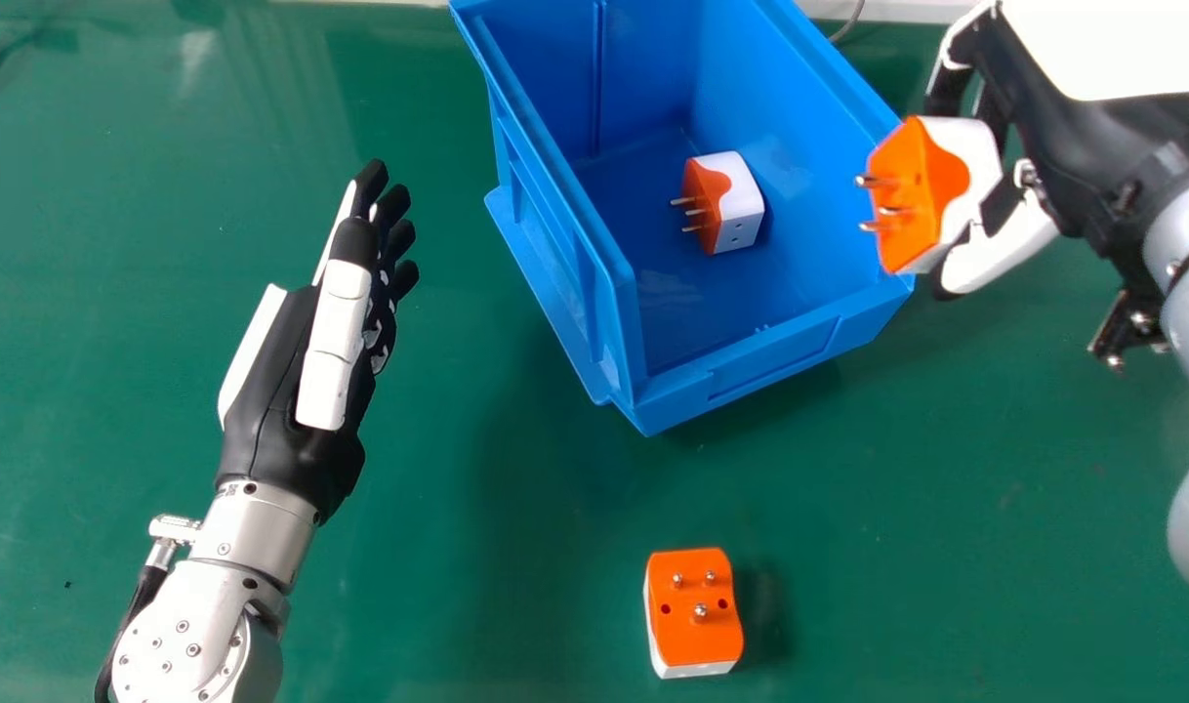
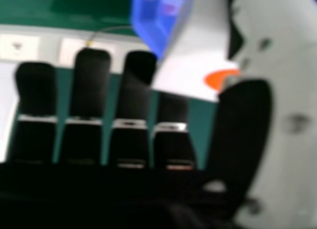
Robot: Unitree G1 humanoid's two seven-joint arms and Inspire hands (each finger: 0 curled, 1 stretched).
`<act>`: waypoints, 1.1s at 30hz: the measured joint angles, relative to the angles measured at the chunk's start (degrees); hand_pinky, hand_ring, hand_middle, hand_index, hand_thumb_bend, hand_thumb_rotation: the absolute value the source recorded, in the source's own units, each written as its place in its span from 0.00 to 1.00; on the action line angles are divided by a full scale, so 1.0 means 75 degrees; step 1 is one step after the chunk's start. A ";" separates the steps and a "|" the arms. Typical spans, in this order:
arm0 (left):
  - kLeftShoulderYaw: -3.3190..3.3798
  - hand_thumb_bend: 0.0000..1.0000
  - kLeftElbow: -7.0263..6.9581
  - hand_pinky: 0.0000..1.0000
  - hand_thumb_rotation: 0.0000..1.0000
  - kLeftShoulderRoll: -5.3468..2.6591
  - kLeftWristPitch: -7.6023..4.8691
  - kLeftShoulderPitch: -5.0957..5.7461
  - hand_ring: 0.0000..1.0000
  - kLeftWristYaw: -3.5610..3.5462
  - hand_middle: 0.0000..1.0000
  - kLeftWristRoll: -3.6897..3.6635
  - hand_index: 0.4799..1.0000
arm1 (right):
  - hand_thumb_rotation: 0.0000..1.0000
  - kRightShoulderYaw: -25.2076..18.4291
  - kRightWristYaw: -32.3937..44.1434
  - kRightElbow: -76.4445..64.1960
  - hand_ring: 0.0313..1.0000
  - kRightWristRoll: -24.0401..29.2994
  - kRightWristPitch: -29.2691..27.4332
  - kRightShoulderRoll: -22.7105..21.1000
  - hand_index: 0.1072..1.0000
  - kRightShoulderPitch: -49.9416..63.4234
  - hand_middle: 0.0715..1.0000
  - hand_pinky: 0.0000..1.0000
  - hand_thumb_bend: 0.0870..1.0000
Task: Pick all objects and put in blue box
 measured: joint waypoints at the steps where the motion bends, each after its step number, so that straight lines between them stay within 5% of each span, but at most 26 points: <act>1: 0.0007 0.76 0.0000 1.00 1.00 0.0001 0.0000 0.0000 1.00 0.0003 1.00 -0.0001 1.00 | 0.00 -0.0001 0.0019 0.0000 0.36 -0.0060 -0.0005 0.0066 0.46 -0.0030 0.45 0.25 0.46; 7: 0.0005 0.76 0.0005 1.00 1.00 0.0000 -0.0010 -0.0003 1.00 0.0004 1.00 0.0003 1.00 | 0.00 -0.0006 -0.0116 0.0009 0.35 -0.0106 -0.0293 0.0511 0.46 -0.0207 0.44 0.24 0.46; 18: 0.0000 0.75 0.0005 1.00 1.00 0.0005 -0.0010 -0.0002 1.00 0.0039 1.00 0.0001 1.00 | 0.00 0.0004 -0.2105 0.1265 0.35 0.0509 -0.1375 0.0851 0.46 -0.0508 0.44 0.22 0.46; 33: -0.0040 0.75 -0.0267 1.00 1.00 -0.0003 0.0161 0.0097 1.00 0.0050 1.00 -0.0003 1.00 | 0.00 0.1321 -0.4186 0.4566 0.34 0.0510 -0.2804 0.0871 0.47 -0.1645 0.44 0.23 0.46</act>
